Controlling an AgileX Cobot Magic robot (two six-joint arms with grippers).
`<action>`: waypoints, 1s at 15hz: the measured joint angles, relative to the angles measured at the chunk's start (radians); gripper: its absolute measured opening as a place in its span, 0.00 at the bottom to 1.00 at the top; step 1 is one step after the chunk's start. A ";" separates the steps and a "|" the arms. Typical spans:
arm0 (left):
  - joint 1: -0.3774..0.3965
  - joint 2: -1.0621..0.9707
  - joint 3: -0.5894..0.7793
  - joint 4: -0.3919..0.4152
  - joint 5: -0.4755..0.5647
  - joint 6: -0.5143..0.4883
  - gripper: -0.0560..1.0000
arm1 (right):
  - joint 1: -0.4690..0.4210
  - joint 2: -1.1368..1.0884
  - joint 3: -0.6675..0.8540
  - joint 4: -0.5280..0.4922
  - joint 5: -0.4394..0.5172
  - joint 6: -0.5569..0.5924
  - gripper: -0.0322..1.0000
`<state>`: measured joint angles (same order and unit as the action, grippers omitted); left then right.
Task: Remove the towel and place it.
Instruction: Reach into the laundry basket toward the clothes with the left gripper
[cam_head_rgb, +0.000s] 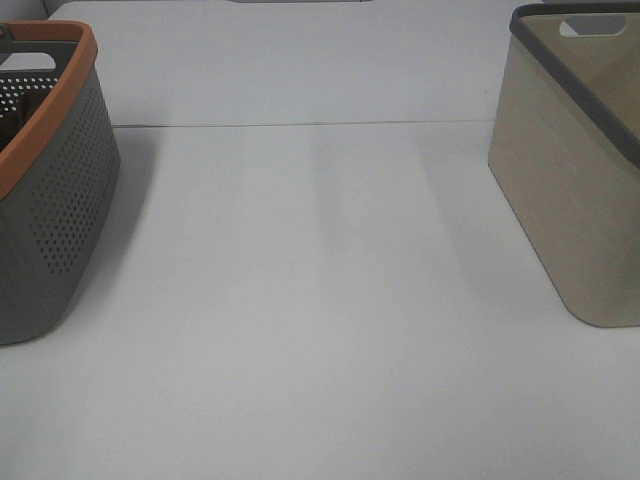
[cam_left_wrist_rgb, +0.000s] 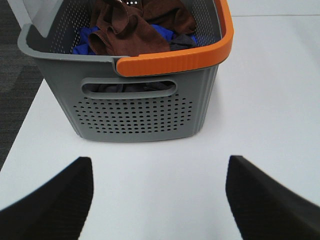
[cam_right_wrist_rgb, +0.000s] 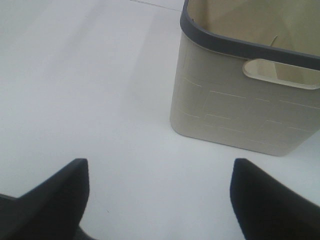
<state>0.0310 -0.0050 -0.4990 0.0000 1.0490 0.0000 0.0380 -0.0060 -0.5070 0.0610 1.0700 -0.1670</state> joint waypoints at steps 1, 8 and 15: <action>0.000 0.000 0.000 0.000 0.000 0.000 0.72 | 0.000 0.000 0.000 0.000 0.000 0.000 0.75; 0.000 0.000 -0.009 0.000 -0.023 0.000 0.72 | 0.000 0.000 0.000 0.000 0.000 0.000 0.75; 0.000 0.336 -0.020 0.078 -0.573 -0.125 0.72 | 0.000 0.000 0.000 0.000 0.000 0.000 0.75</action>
<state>0.0310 0.3310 -0.5190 0.0780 0.4760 -0.1250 0.0380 -0.0060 -0.5070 0.0610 1.0700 -0.1670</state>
